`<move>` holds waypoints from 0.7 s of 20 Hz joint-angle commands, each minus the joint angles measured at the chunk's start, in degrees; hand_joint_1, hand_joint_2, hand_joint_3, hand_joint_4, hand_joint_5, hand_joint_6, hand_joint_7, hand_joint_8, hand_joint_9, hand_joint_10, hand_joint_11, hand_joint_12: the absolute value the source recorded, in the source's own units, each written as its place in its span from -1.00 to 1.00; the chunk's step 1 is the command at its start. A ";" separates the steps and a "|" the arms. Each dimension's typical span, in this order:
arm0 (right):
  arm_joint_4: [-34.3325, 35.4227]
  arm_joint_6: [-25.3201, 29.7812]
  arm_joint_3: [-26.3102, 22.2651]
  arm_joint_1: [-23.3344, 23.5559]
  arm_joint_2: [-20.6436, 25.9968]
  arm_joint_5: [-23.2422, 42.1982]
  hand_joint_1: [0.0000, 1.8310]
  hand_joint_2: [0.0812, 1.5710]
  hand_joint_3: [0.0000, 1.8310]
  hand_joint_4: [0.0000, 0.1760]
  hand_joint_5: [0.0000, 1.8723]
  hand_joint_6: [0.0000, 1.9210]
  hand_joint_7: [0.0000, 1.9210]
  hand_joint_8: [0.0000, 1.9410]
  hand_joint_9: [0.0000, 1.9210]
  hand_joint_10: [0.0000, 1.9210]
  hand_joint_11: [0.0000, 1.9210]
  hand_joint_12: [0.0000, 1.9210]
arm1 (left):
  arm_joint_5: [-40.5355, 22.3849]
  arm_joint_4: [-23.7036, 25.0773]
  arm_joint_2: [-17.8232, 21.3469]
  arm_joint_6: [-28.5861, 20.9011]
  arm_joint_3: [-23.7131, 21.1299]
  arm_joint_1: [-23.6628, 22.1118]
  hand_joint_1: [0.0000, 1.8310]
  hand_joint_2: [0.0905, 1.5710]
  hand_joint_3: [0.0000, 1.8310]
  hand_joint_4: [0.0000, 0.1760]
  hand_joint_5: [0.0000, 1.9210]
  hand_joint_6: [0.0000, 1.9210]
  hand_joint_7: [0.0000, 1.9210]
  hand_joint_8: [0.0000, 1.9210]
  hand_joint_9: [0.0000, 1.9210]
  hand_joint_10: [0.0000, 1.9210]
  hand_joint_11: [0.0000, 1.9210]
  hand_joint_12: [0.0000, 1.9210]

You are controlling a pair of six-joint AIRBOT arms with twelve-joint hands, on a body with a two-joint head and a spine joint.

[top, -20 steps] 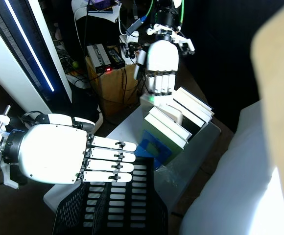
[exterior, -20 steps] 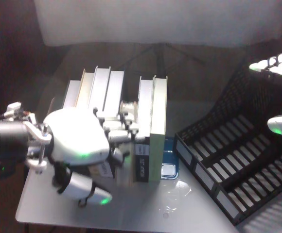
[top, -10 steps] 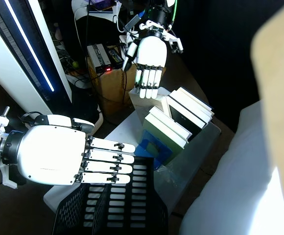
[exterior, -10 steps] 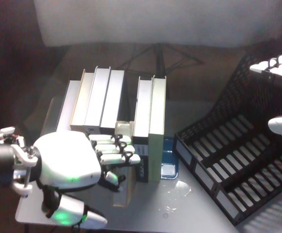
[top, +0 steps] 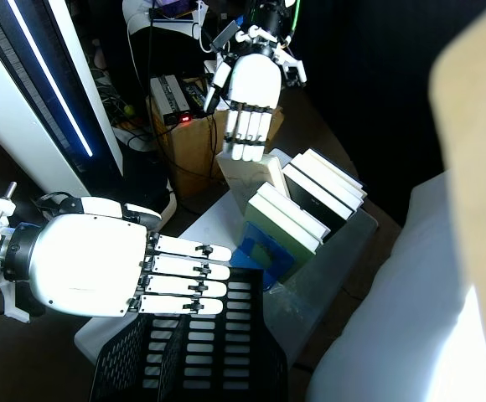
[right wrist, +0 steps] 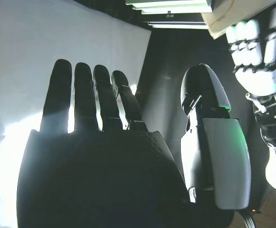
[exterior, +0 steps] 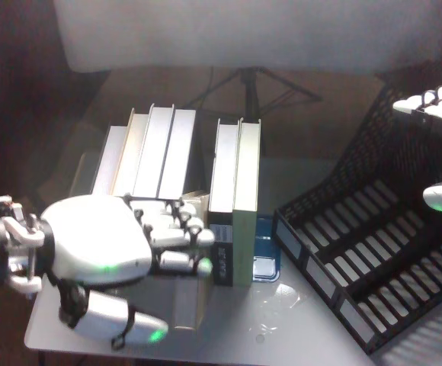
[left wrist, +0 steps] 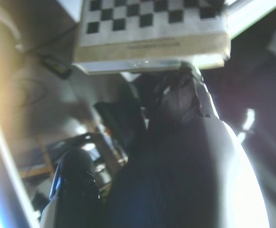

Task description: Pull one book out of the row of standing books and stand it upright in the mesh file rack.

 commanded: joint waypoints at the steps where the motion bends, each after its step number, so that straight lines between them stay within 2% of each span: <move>1: 0.85 0.15 -0.27 0.23 1.05 7.15 -0.53 0.59 -1.00 -1.00 -1.00 -1.00 -1.00 -1.00 -1.00 -1.00 -1.00 -1.00 | -7.23 -2.88 1.24 0.85 -0.49 -0.87 -1.00 0.72 -0.97 -0.74 -0.92 -1.00 -1.00 -1.00 -1.00 -1.00 -1.00 -1.00; 3: 0.21 0.15 -0.83 0.23 1.60 7.85 -0.59 0.58 -1.00 -1.00 -1.00 -1.00 -1.00 -1.00 -1.00 -1.00 -1.00 -1.00 | -9.50 -6.29 2.53 2.51 -0.81 -1.05 -1.00 0.75 -0.97 -0.72 -0.98 -1.00 -1.00 -1.00 -1.00 -1.00 -1.00 -1.00; 4: -0.44 0.15 -1.11 0.23 1.79 8.01 -0.61 0.58 -1.00 -1.00 -1.00 -1.00 -1.00 -1.00 -1.00 -1.00 -1.00 -1.00 | -10.42 -8.48 3.06 3.59 -0.81 -0.86 -1.00 0.76 -0.97 -0.60 -1.00 -1.00 -1.00 -1.00 -1.00 -1.00 -1.00 -1.00; 5: -1.21 0.15 -1.49 0.24 2.05 8.27 -0.51 0.57 -1.00 -1.00 -1.00 -1.00 -1.00 -1.00 -1.00 -1.00 -1.00 -1.00 | -11.34 -11.96 3.70 5.95 -0.80 -0.46 -1.00 0.74 -0.98 -0.57 -1.00 -1.00 -1.00 -1.00 -1.00 -1.00 -1.00 -1.00; 6: -2.18 0.15 -1.90 0.37 2.34 8.40 -0.51 0.57 -1.00 -1.00 -1.00 -1.00 -1.00 -1.00 -1.00 -1.00 -1.00 -1.00 | -12.30 -15.50 4.21 7.98 -0.67 0.13 -1.00 0.74 -0.98 -0.57 -1.00 -1.00 -1.00 -1.00 -1.00 -1.00 -1.00 -1.00; 8: -5.41 0.14 -2.47 1.62 2.56 7.69 -0.35 0.52 -1.00 -1.00 -1.00 -1.00 -1.00 -1.00 -1.00 -1.00 -0.99 -0.99 | -14.66 -24.33 4.89 12.18 0.45 1.97 -0.90 0.73 -0.99 -1.00 -1.00 -1.00 -1.00 -1.00 -1.00 -1.00 -1.00 -1.00; 9: -7.10 0.14 -2.60 2.70 2.55 6.81 -0.31 0.50 -1.00 -1.00 -1.00 -1.00 -1.00 -1.00 -1.00 -1.00 -0.98 -0.99 | -15.43 -27.39 4.89 12.60 1.41 2.53 -0.91 0.73 -1.00 -1.00 -1.00 -1.00 -1.00 -1.00 -1.00 -1.00 -1.00 -1.00; 10: -9.51 0.14 -2.72 4.14 2.35 5.38 -0.34 0.49 -1.00 -1.00 -1.00 -1.00 -1.00 -1.00 -1.00 -1.00 -1.00 -1.00 | -16.79 -31.19 4.89 13.30 2.26 3.38 -0.88 0.69 -1.00 -0.53 -1.00 -1.00 -1.00 -1.00 -1.00 -1.00 -1.00 -1.00; 11: -11.41 0.14 -2.73 5.69 1.97 4.04 -0.35 0.48 -1.00 -1.00 -1.00 -1.00 -1.00 -1.00 -1.00 -1.00 -1.00 -1.00 | -17.87 -34.21 5.06 14.59 2.53 4.14 -0.88 0.69 -1.00 -0.39 -1.00 -1.00 -1.00 -1.00 -1.00 -1.00 -1.00 -1.00; 12: -13.82 0.38 -2.69 7.29 1.58 2.37 -0.37 0.47 -1.00 -1.00 -1.00 -1.00 -1.00 -1.00 -1.00 -1.00 -1.00 -1.00 | -19.07 -37.28 5.18 16.14 2.67 4.95 -0.83 0.68 -1.00 -0.62 -1.00 -1.00 -1.00 -1.00 -1.00 -1.00 -1.00 -1.00; 13: -16.91 1.07 -2.55 9.34 1.10 0.35 -0.37 0.47 -1.00 -1.00 -1.00 -1.00 -1.00 -1.00 -1.00 -1.00 -1.00 -1.00 | -20.67 -40.66 5.14 17.13 3.08 5.66 -0.83 0.68 -1.00 -0.62 -1.00 -1.00 -1.00 -1.00 -1.00 -1.00 -1.00 -1.00; 14: -19.51 2.06 -2.27 10.75 0.55 -1.16 -0.41 0.46 -1.00 -1.00 -1.00 -1.00 -1.00 -1.00 -1.00 -1.00 -1.00 -1.00 | -21.79 -43.23 5.00 17.59 3.53 6.46 -0.79 0.66 -1.00 -0.81 -1.00 -1.00 -1.00 -1.00 -1.00 -1.00 -1.00 -1.00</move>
